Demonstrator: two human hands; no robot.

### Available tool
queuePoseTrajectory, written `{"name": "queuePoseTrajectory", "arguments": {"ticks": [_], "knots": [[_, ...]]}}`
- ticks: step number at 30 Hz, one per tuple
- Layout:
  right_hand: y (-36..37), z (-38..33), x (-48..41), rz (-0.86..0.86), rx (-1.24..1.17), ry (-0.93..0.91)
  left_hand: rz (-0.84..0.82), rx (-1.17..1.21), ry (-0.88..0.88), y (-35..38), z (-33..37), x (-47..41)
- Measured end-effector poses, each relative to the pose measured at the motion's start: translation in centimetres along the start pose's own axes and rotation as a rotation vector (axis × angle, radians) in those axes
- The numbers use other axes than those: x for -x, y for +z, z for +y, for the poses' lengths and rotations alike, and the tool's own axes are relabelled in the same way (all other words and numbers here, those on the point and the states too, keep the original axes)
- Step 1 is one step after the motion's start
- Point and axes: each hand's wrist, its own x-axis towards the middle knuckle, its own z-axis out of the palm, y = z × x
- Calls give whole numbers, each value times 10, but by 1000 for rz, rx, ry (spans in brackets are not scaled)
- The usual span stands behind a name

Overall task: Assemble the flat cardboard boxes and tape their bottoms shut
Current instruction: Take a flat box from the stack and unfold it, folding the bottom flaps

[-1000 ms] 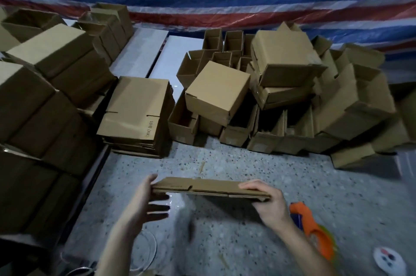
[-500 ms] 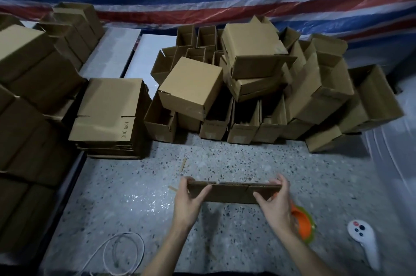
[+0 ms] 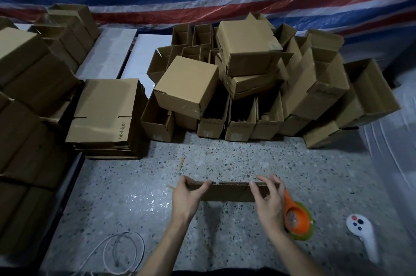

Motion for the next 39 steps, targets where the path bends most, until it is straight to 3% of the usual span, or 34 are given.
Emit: {"name": "queuePoseTrajectory", "arguments": {"ticks": [12, 19, 23, 32, 39], "knots": [[-9, -18, -13, -190, -169, 97, 44, -221, -115, -1, 16, 0], [-20, -16, -17, -365, -221, -4, 130, -37, -84, 11, 19, 16], [-23, -9, -17, -436, -313, 68, 127, 33, -147, 17, 16, 19], [-23, -1, -24, -439, -435, 259, -37, 119, -150, 19, 19, 13], [-26, 10, -35, -491, -609, 386, -256, 357, -313, -7, 6, 7]]}}
